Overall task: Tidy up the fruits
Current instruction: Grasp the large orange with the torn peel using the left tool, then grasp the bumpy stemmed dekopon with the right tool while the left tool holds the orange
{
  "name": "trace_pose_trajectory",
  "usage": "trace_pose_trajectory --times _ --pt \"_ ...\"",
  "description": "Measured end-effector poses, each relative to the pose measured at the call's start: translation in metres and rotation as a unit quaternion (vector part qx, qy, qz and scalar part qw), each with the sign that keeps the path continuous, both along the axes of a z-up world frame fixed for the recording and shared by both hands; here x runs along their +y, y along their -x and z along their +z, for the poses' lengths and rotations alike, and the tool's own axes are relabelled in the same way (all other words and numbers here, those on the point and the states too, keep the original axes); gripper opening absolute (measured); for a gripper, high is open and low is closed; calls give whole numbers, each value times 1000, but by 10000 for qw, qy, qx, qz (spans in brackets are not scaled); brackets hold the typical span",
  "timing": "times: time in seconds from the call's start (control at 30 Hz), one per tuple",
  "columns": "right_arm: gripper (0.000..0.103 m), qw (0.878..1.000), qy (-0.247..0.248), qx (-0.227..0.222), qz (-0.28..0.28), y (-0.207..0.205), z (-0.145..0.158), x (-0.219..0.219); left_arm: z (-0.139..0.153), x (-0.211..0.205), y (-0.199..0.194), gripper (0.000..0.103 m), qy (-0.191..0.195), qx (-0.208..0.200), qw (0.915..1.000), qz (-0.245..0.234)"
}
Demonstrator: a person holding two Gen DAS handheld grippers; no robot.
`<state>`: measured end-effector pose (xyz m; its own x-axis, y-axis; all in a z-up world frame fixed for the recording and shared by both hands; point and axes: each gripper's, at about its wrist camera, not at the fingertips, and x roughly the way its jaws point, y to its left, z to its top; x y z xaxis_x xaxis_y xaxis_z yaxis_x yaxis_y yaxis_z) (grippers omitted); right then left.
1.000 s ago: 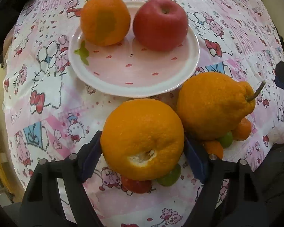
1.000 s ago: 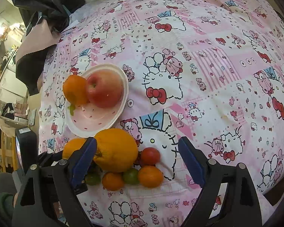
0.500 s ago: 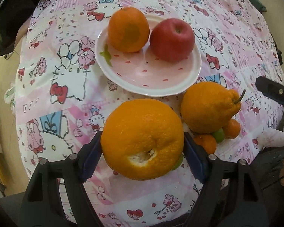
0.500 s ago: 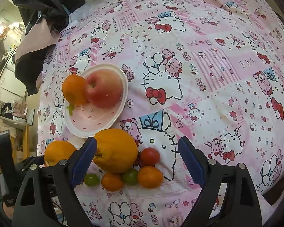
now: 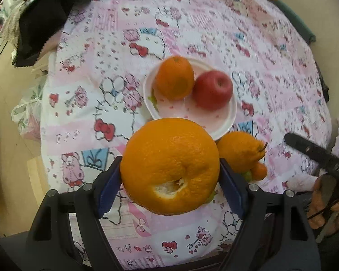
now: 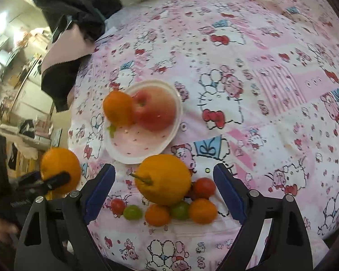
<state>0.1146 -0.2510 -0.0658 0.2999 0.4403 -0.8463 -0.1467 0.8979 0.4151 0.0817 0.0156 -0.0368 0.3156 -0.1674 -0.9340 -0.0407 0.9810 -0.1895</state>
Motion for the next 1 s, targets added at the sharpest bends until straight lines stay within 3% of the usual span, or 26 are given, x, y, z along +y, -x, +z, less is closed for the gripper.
trace_pose_trajectory --times 0.2,0.4,0.8,0.93,1.0 --pt "92 9973 498 201 498 -1 -20 30 0 11 2 77 24 -89 9999 145" --pt "92 9837 1423 354 1040 -7 -56 64 -14 17 -1 77 179 128 9993 290" --pt "94 9708 1767 809 1408 -19 -106 93 -24 15 -9 77 242 257 9986 402" --pt "94 9702 1822 749 1411 -22 -110 96 -28 12 -12 77 232 306 9985 385" --pt "89 9715 1799 720 1368 -24 -108 95 -30 10 -13 77 202 305 9986 372"
